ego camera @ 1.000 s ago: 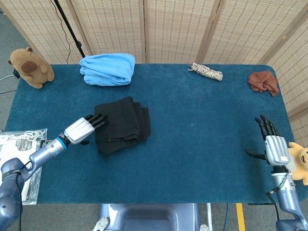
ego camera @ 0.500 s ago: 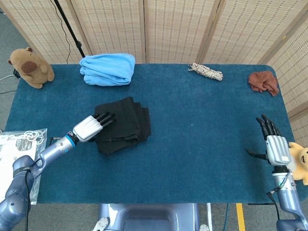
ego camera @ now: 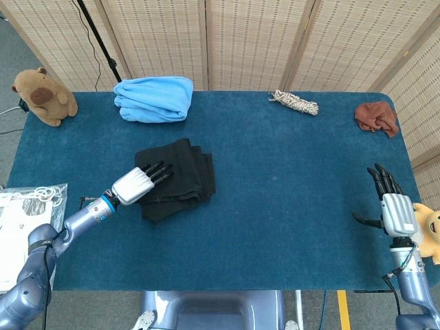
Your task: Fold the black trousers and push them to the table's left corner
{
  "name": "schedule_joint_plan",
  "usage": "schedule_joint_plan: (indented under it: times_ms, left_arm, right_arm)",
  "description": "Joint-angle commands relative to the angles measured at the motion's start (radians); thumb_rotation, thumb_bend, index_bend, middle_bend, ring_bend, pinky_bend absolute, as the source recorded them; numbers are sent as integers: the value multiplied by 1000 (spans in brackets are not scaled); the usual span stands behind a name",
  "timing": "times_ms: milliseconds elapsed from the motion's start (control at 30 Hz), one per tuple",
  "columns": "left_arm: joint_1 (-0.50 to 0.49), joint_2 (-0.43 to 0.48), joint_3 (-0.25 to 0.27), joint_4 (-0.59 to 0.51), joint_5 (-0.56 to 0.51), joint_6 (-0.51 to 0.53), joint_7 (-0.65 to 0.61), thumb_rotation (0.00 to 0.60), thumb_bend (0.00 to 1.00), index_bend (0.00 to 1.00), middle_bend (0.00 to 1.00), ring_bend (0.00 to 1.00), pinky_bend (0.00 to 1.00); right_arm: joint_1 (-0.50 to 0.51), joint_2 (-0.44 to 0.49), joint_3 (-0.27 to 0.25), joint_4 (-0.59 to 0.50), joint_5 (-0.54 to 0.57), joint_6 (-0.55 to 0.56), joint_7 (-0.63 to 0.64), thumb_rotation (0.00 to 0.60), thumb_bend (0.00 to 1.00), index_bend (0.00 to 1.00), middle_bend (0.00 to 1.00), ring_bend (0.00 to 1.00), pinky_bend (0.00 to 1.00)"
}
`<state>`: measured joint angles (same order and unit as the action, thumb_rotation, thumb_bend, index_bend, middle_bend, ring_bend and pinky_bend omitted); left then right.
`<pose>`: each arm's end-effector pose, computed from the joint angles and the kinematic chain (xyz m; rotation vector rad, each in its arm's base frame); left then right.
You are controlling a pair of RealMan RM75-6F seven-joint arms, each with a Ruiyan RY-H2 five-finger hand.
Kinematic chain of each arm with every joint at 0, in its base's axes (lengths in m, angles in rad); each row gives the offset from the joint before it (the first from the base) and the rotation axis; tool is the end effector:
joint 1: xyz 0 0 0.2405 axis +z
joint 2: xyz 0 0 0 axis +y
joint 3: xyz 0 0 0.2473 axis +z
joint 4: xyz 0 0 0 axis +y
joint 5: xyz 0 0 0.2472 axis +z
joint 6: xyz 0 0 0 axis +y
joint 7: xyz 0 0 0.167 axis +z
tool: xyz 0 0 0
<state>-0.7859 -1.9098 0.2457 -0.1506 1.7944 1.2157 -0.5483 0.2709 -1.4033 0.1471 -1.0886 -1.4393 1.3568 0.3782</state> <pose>-0.2445 0.4268 -0.0487 -2.2643 -0.3267 -0.8532 -0.3596 -0.3026 0.0955 1.3099 -0.9671 1.1006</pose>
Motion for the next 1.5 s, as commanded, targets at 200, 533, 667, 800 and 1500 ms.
schedule_joint_plan:
  times_ms: [200, 533, 667, 800, 1500]
  left_arm:
    - [6, 8, 7, 6, 5, -1, -3, 600, 206, 0, 0, 9, 174]
    - [-2, -15, -9, 18, -6, 35, 26, 600, 550, 207, 141, 189, 223]
    - [-7, -18, -14, 25, -11, 39, 26, 600, 653, 327, 266, 298, 274]
    - [-14, -22, -14, 30, -11, 26, 33, 600, 663, 418, 375, 401, 337]
    - [-48, -17, -46, 32, -40, 35, 36, 600, 759, 816, 789, 785, 684]
  right_arm:
    - [-1, 4, -1, -7, -1, 1, 1, 600, 0, 8, 0, 0, 153]
    - [-1, 5, -1, -11, -3, 2, -3, 600, 0, 8, 0, 0, 153]
    - [0, 5, -2, -11, -3, -1, -3, 600, 0, 8, 0, 0, 153]
    - [0, 5, -2, -11, -3, -1, -2, 600, 0, 8, 0, 0, 153]
    - [-2, 6, 0, -10, 2, -2, 2, 600, 0, 8, 0, 0, 153]
